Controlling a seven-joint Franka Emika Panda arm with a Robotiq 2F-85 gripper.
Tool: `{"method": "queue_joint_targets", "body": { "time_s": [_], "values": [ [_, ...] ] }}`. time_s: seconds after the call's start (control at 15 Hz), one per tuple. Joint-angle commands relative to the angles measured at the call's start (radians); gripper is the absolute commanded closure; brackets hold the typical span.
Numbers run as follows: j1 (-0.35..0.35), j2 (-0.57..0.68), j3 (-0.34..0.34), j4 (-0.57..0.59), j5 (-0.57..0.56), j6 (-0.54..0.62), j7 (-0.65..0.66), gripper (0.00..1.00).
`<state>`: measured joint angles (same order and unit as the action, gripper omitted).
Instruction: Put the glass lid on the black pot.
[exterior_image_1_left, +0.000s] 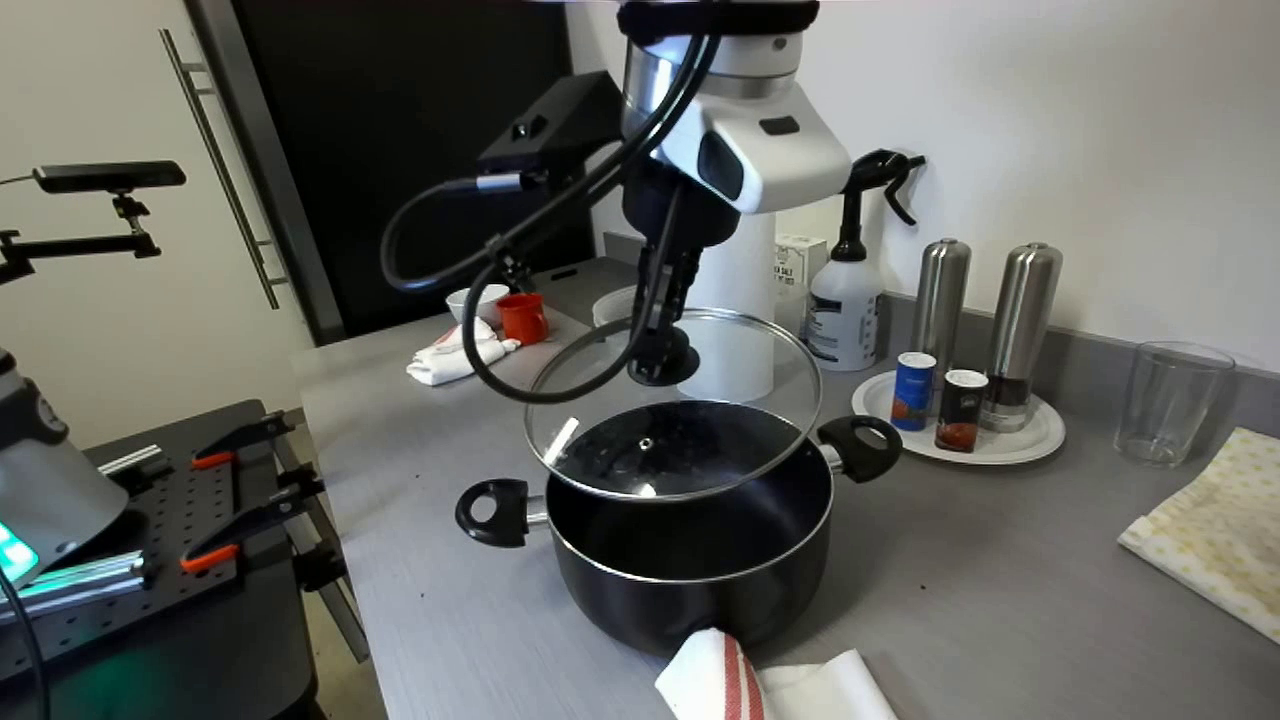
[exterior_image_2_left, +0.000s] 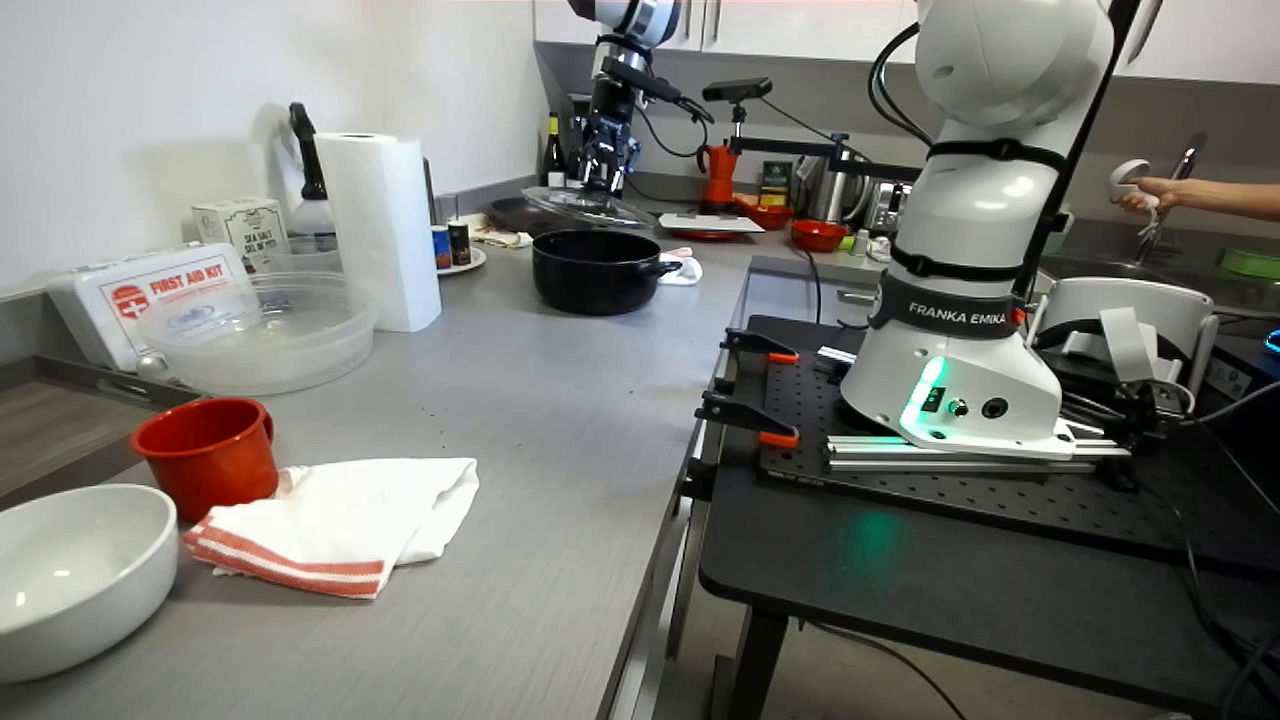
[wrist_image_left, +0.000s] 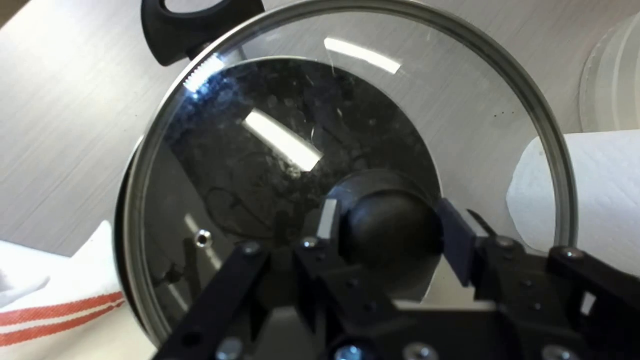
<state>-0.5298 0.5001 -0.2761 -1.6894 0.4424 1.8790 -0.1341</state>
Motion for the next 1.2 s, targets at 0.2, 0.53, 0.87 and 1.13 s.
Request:
{"method": "queue_joint_targets", "body": {
  "time_s": [0.2,0.53,0.87,1.13],
  "values": [
    [-0.028,0.080,0.014,0.139,0.004,-0.105,0.077,0.74],
    [-0.025,0.125,0.010,0.184,-0.016,-0.113,0.128,0.74],
    [-0.017,0.153,0.008,0.200,-0.037,-0.105,0.165,0.74],
    [-0.009,0.175,0.004,0.214,-0.062,-0.106,0.197,0.74]
  ]
}}
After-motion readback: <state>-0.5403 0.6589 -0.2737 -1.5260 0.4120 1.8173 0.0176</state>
